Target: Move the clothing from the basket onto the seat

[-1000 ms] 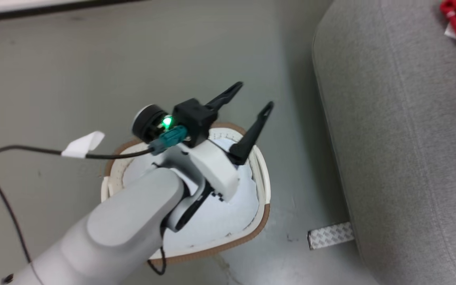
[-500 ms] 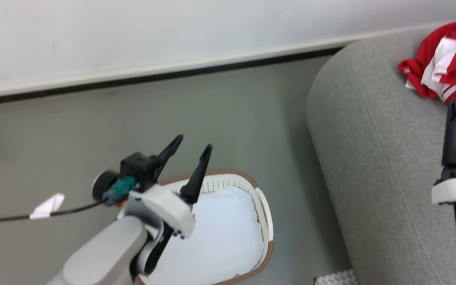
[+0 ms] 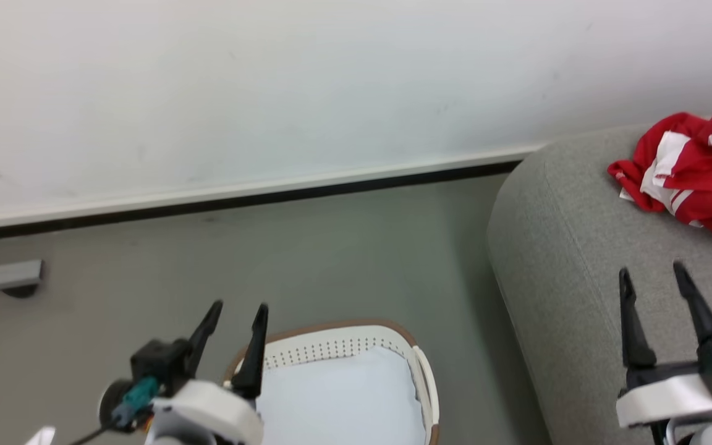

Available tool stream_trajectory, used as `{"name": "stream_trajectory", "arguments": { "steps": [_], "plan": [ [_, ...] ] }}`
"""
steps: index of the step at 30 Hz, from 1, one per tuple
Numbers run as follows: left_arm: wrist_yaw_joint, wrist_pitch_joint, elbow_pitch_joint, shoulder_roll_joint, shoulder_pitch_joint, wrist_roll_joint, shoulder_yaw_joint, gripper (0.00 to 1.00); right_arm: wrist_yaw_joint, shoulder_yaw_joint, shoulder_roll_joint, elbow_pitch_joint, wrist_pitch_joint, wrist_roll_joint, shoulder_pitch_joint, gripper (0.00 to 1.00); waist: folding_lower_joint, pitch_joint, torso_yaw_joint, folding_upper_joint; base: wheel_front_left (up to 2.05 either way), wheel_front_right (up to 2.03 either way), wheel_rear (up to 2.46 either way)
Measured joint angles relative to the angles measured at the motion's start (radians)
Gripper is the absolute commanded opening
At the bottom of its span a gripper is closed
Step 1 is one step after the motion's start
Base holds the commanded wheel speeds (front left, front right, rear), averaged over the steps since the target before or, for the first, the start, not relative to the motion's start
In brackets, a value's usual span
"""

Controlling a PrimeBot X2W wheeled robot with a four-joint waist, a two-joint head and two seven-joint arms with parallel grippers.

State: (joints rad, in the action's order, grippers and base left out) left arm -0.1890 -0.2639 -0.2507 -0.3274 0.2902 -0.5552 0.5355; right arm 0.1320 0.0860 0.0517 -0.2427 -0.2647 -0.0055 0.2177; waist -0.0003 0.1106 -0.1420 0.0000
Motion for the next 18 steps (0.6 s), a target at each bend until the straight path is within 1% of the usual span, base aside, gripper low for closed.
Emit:
{"name": "stream_trajectory", "arguments": {
  "steps": [8, 18],
  "plan": [
    [0.05, 0.0, -0.005, 0.065, -0.165, 0.111, -0.172, 1.0, 0.0, -0.047, -0.001, -0.037, 0.0, 0.022, -0.098, 1.0, 0.0, -0.076, 0.003, 0.0, 0.0, 0.0, 0.0],
    [0.117, 0.0, -0.016, 0.157, -0.265, 0.208, -0.366, 1.0, 0.0, -0.094, -0.002, -0.086, 0.0, 0.067, -0.111, 1.0, 0.0002, -0.093, 0.005, 0.0, 0.0, 0.0, 0.0]
  ]
}}
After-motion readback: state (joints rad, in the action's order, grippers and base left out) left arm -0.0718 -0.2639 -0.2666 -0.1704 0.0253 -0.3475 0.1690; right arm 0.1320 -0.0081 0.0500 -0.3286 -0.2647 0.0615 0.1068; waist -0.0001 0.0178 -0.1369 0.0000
